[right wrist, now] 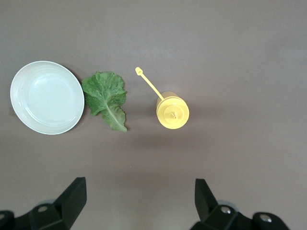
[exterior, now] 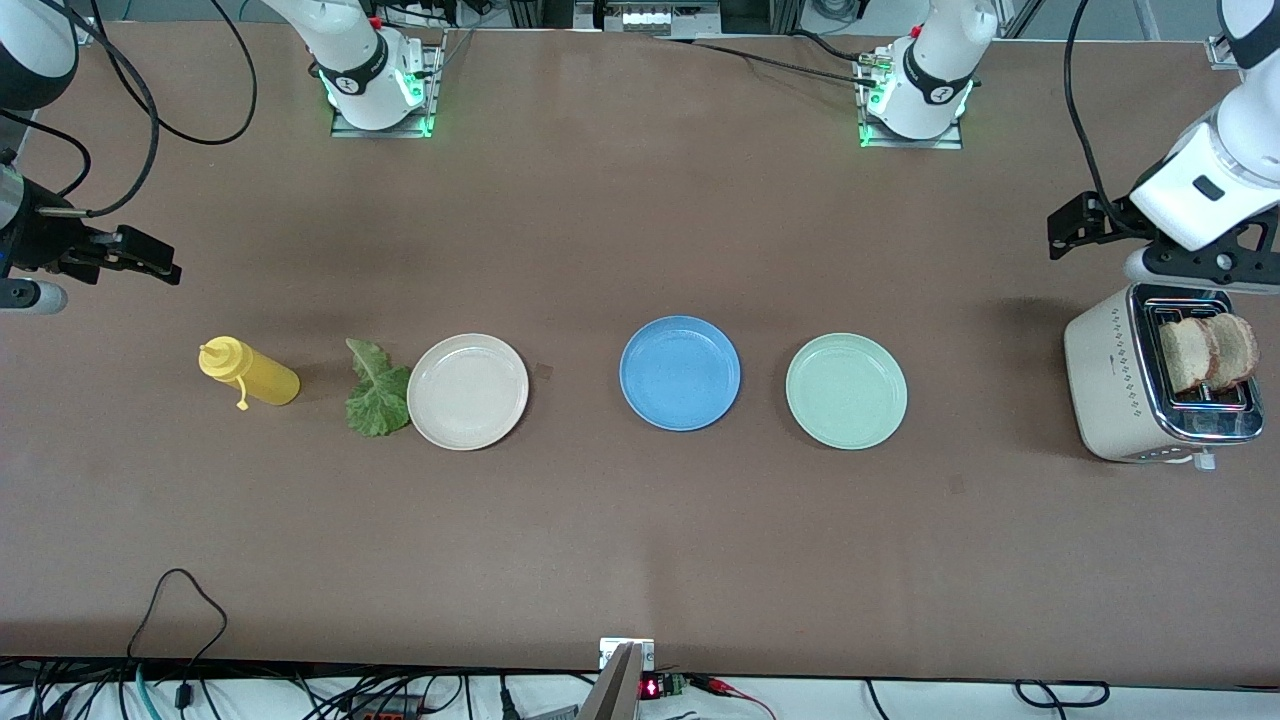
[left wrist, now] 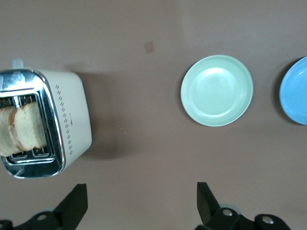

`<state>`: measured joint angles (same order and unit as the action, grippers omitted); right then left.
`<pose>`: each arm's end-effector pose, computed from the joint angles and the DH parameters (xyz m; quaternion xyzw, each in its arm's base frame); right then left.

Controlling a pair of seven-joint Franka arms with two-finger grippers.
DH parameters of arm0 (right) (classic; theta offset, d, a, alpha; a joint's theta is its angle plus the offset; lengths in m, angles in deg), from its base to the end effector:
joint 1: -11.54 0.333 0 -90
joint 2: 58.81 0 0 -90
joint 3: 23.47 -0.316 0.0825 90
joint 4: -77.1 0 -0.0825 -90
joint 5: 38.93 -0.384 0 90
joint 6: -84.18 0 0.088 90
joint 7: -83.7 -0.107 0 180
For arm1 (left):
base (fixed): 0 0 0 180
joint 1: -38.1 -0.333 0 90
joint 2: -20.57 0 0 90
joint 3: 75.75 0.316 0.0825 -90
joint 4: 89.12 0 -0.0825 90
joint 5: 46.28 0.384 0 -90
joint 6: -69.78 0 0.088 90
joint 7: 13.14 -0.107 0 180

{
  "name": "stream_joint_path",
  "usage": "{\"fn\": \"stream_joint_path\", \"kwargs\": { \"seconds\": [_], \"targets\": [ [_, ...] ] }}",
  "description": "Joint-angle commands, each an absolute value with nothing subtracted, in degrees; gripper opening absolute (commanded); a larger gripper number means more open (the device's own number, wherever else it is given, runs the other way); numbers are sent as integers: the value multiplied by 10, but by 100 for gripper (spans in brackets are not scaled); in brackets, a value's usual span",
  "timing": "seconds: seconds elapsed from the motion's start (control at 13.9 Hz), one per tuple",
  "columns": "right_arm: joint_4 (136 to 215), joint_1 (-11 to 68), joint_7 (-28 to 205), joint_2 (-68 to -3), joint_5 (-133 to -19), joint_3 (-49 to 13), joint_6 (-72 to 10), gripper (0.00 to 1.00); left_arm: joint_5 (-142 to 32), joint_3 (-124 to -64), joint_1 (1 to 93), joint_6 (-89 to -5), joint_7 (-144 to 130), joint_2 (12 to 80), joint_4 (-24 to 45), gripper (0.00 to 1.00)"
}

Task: Make sandwich in blue plate with both arms
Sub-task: 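Reach the left gripper into the toaster while the right gripper moves toward the lettuce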

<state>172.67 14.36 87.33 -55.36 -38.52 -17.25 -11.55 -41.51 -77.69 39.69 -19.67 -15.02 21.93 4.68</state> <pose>0.5742 -0.0333 0.5531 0.9996 0.0025 -0.0289 0.0050 0.5563 -0.0251 0.5797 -0.9967 0.0488 0.0492 0.0419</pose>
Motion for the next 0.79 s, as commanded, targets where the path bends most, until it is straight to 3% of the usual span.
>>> {"fn": "stream_joint_path", "kwargs": {
  "seconds": [0.0,0.36,0.72],
  "targets": [
    [1724,141,883,-553,-386,-176,-114,100,-337,-772,371,-184,-197,262,19,100],
    [1724,141,882,-545,-388,-177,-119,100,-323,-774,263,-326,-320,328,47,100],
    [1727,141,873,-541,-395,-178,-121,100,-370,-778,183,-378,-417,395,47,98]
  ]
}}
